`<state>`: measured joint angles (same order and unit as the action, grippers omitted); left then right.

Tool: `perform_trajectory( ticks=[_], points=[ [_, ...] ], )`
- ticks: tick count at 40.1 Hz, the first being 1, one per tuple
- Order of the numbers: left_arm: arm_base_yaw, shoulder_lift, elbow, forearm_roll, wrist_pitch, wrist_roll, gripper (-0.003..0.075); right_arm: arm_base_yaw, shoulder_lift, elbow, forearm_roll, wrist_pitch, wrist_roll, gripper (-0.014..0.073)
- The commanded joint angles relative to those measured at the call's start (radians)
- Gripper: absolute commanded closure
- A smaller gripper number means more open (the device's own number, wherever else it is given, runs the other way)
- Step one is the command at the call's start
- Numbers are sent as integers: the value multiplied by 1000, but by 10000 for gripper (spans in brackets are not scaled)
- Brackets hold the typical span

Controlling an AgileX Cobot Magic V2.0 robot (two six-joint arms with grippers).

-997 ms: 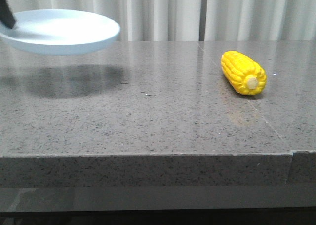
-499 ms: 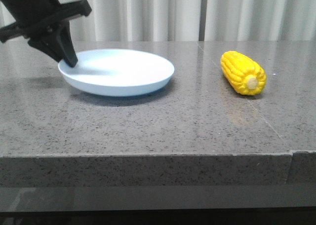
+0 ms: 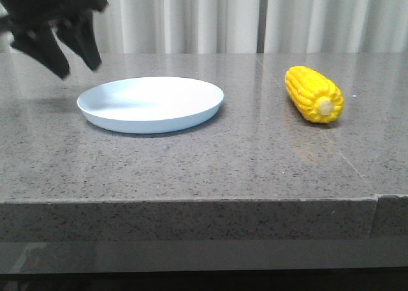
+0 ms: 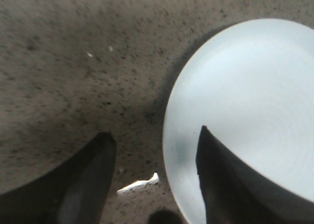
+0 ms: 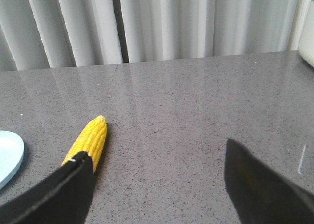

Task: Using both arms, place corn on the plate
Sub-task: 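Release the plate and raise the left gripper away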

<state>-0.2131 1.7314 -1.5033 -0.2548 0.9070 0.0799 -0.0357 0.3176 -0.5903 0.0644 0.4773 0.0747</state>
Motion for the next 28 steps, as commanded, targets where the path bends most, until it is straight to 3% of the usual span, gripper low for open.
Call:
perform_trajectory(
  ticks=[1, 8, 13, 28],
  points=[
    [4, -137, -11, 100, -32, -33, 446, -2, 17, -33, 4, -84, 2, 15],
    [6, -294, 86, 326, -66, -143, 640, -2, 17, -33, 4, -84, 2, 15],
    [9, -424, 214, 386, -144, -185, 741, -2, 17, -33, 4, -84, 2, 15],
    [11, -887, 697, 346, -439, -194, 741, -2, 17, -33, 4, -84, 2, 15]
  ],
)
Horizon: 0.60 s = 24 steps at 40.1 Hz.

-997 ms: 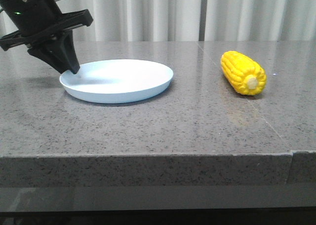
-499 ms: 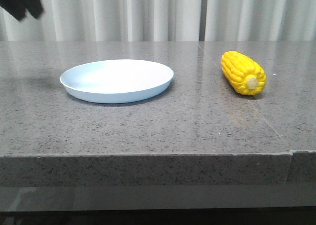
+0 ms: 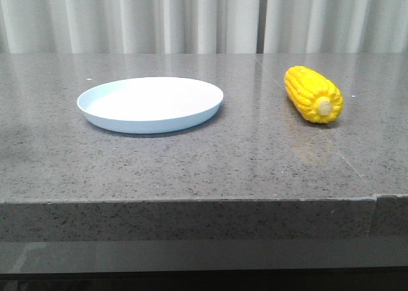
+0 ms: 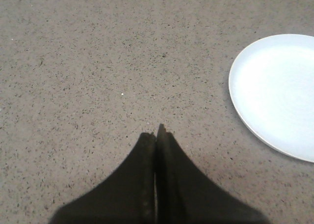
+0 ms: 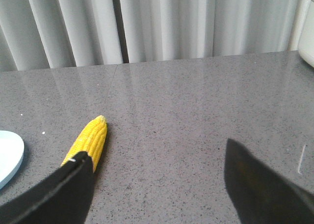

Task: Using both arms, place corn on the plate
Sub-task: 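Release the plate and raise the left gripper away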

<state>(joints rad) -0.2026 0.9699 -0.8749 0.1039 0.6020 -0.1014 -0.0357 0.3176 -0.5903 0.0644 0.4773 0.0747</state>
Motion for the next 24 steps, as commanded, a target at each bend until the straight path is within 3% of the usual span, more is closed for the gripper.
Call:
perform_trajectory(
  ticks=[1, 12, 24],
  points=[
    [0, -164, 107, -13, -145, -13, 741, -2, 17, -33, 4, -84, 2, 15],
    [0, -592, 357, 25, -170, -11, 741, -2, 17, -33, 4, -84, 2, 15],
    [0, -934, 448, 29, -163, -10, 741, -2, 17, -33, 4, -84, 2, 15]
  ],
)
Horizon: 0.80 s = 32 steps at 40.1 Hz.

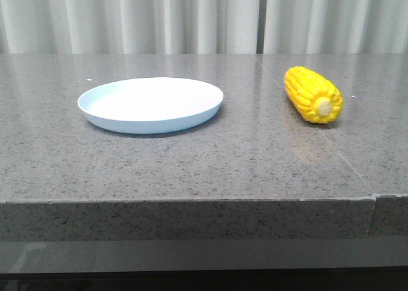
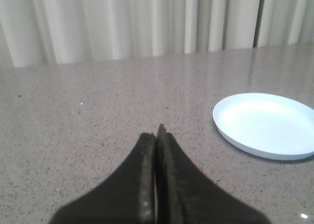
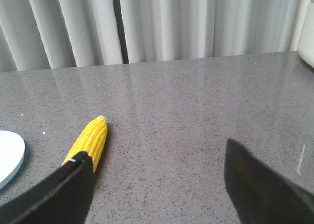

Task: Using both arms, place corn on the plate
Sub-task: 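Release the plate and raise the left gripper away, then lower the right gripper over the yellow corn cob and close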

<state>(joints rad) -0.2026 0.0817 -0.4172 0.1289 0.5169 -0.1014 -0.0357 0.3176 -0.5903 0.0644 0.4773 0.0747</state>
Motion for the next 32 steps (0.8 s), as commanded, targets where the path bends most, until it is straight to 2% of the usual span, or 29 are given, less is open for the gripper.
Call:
perform_trajectory(
  ticks=[1, 21, 26, 32],
  points=[
    [0, -58, -8, 4, -78, -10, 741, -2, 17, -33, 4, -84, 2, 15],
    [0, -73, -8, 4, -78, -10, 741, -2, 28, -33, 6, -131, 2, 15],
    [0, -73, -8, 4, -78, -10, 741, -2, 115, -38, 23, -131, 2, 15],
    [0, -73, -8, 4, -78, -10, 741, -2, 300, -93, 113, -103, 2, 12]
  ],
)
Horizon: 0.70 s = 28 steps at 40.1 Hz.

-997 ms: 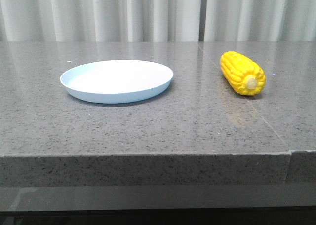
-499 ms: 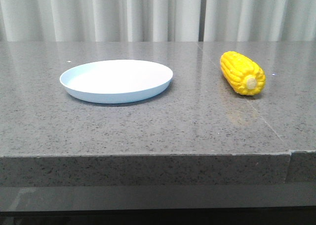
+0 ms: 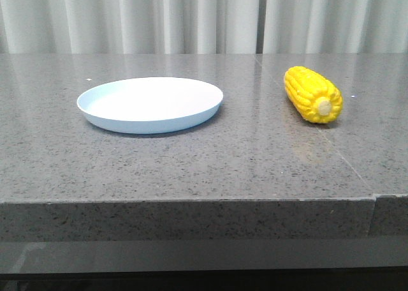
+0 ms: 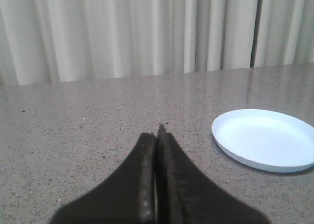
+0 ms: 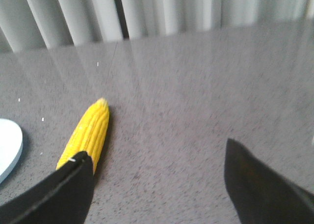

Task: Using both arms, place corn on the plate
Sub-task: 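Lower the right gripper over the yellow corn cob and close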

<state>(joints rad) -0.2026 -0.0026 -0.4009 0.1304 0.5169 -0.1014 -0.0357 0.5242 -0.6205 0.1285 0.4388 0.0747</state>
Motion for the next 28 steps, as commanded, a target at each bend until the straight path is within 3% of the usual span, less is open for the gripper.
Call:
perform_trajectory(
  ticks=[1, 13, 28],
  points=[
    [0, 12, -24, 3, -78, -10, 741, -2, 129, -78, 60, -61, 2, 11],
    [0, 12, -24, 3, -78, -10, 741, 91, 498, -299, 78, 38, 1, 11],
    [0, 12, -24, 3, -78, -10, 741, 222, 929, -581, 212, 177, 1, 11]
  ],
)
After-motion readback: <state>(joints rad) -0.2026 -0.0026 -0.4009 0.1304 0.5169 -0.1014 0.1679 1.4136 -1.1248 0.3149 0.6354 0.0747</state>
